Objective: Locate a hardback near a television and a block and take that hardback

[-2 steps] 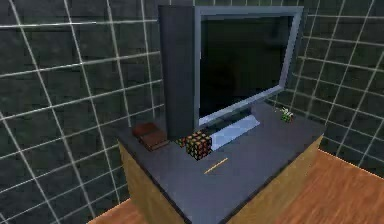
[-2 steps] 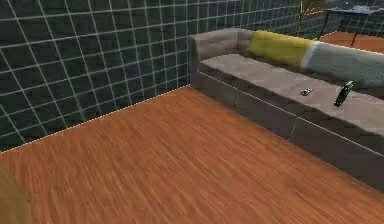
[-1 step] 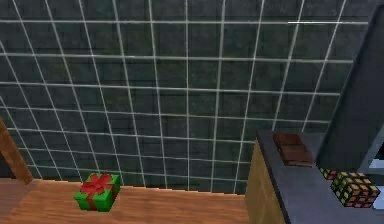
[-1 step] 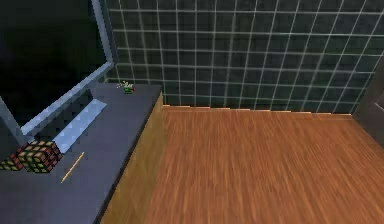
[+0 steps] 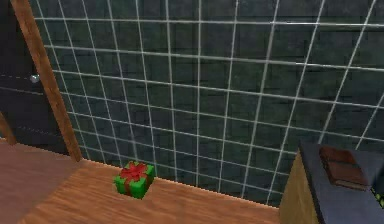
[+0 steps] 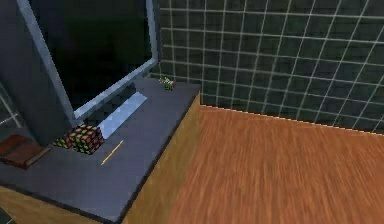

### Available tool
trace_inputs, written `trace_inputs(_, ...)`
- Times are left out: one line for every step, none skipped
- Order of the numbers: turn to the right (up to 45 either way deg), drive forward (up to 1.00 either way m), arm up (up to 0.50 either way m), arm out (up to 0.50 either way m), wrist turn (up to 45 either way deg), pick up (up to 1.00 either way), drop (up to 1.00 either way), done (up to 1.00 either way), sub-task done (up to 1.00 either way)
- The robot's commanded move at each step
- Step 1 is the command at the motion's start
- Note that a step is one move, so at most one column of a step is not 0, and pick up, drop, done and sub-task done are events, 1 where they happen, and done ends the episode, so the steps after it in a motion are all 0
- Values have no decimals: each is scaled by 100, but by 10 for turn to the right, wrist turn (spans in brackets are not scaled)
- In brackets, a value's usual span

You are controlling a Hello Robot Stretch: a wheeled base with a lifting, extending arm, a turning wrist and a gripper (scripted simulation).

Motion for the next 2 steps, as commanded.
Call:
trace_inputs(0,10,0,0,0,0,0,0,0)
trace_inputs(450,0,0,0,0,0,0,0,0)
